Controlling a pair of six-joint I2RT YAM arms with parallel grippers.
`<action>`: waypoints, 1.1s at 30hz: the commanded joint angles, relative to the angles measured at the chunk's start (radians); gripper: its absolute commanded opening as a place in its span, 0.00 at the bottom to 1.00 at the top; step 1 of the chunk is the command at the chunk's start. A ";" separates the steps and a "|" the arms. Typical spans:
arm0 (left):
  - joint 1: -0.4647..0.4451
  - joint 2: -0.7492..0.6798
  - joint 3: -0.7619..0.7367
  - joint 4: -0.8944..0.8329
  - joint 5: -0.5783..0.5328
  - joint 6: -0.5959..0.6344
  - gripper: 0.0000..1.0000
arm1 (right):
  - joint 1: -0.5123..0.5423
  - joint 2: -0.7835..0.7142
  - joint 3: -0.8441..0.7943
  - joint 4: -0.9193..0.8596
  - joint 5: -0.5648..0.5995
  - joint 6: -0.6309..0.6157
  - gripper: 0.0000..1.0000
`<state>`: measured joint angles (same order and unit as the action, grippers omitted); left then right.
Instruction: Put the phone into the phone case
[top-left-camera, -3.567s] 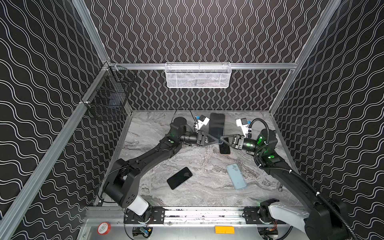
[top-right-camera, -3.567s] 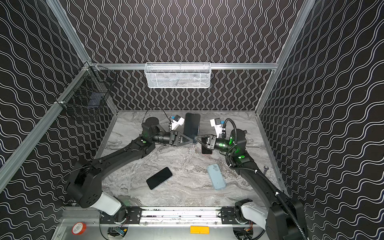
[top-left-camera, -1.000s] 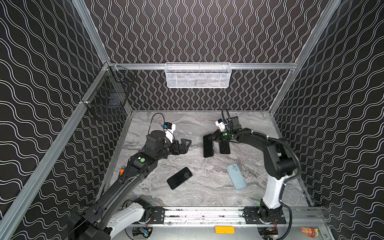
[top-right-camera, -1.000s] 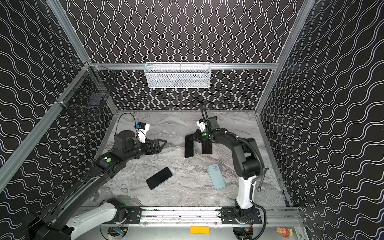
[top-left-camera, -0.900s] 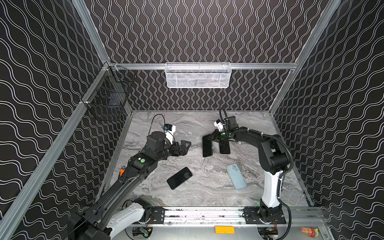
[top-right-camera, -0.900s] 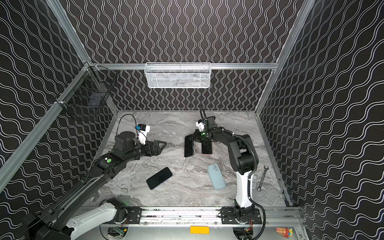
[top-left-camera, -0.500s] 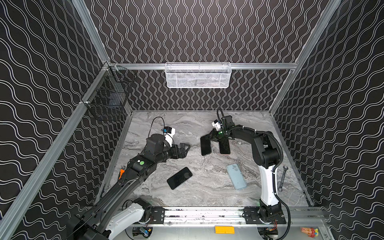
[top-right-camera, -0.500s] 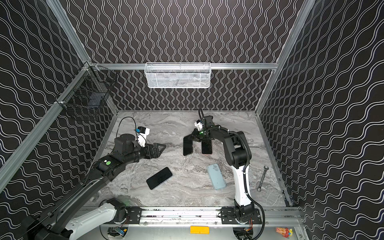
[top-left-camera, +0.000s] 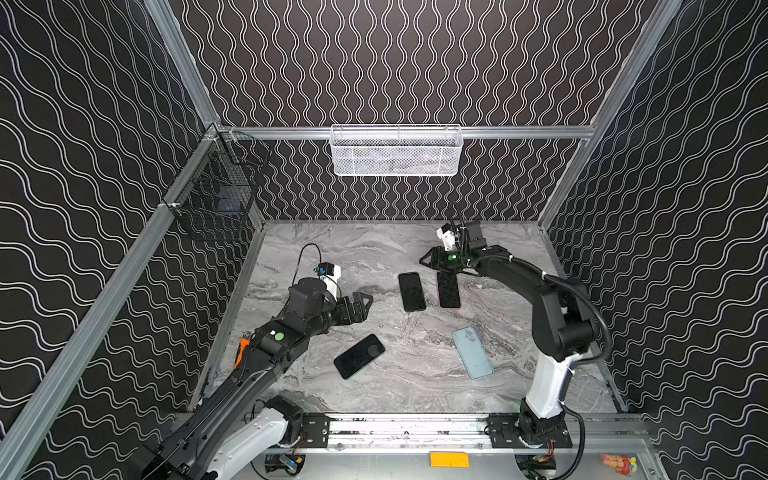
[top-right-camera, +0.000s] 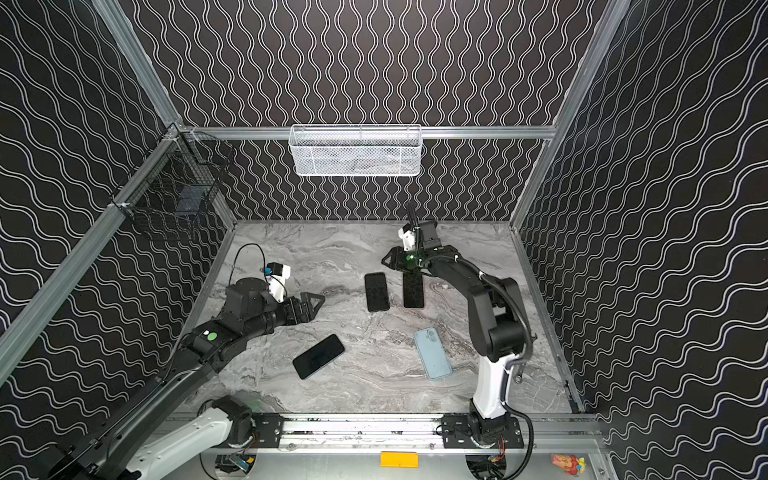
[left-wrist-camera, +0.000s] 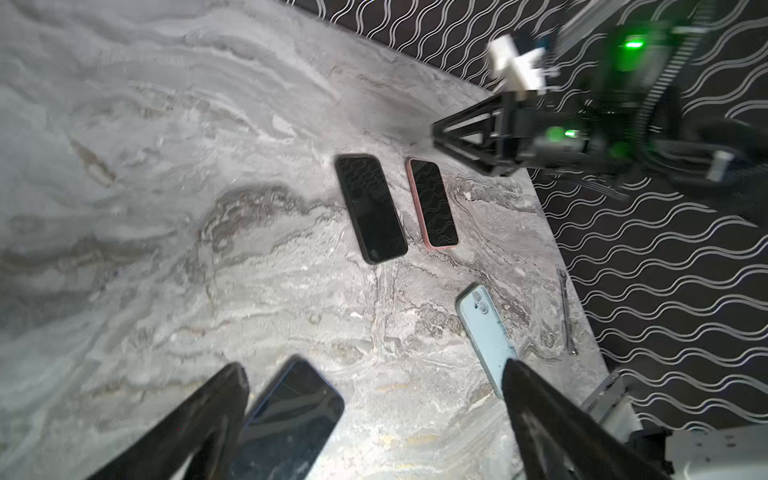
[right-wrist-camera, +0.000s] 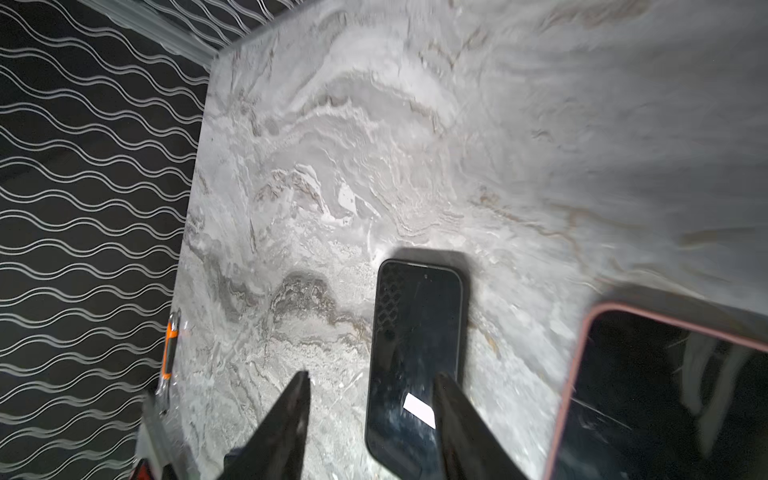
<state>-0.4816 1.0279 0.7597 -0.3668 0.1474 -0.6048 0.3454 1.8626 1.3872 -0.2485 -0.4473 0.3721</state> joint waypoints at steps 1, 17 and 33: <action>0.002 -0.035 -0.011 -0.049 -0.058 -0.046 0.99 | 0.049 -0.125 -0.080 -0.098 0.172 -0.019 0.50; 0.003 -0.224 -0.163 -0.224 -0.009 -0.144 0.99 | 0.427 -0.530 -0.501 -0.425 0.598 0.241 0.57; 0.004 -0.198 -0.189 -0.157 0.029 -0.100 0.99 | 0.431 -0.481 -0.613 -0.404 0.639 0.225 0.56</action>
<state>-0.4797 0.8291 0.5762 -0.5709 0.1631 -0.7063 0.7750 1.3663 0.7662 -0.6529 0.1520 0.5915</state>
